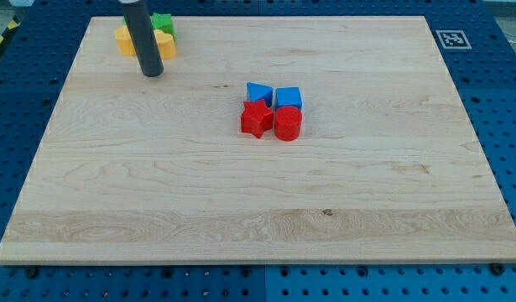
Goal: Move the yellow heart and yellow hexagon towards the top center of the board
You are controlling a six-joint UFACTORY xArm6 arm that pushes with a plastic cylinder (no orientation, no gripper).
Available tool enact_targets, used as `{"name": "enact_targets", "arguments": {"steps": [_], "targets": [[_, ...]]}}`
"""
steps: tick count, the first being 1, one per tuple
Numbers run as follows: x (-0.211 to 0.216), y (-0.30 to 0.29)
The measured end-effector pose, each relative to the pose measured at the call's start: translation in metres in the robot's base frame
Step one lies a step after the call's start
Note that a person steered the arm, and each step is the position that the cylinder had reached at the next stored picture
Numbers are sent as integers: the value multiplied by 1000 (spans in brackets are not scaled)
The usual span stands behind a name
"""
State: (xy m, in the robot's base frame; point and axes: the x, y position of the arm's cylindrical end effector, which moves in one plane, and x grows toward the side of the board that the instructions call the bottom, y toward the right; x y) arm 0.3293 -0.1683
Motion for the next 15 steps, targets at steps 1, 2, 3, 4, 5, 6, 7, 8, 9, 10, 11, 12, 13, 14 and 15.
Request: {"name": "enact_targets", "arguments": {"steps": [1,2,3,4,5,6,7,8,9,10,11,12,13,14,15], "targets": [[0,-12],[0,-44],[-5,-75],[-50,-108],[-80,-113],[-81,-99],[-81,-96],[-81,-95],[-81,-87],[-77,-81],[-68,-77],[-63,-69],[-62,-53],[-56,-36],[-42,-17]]}}
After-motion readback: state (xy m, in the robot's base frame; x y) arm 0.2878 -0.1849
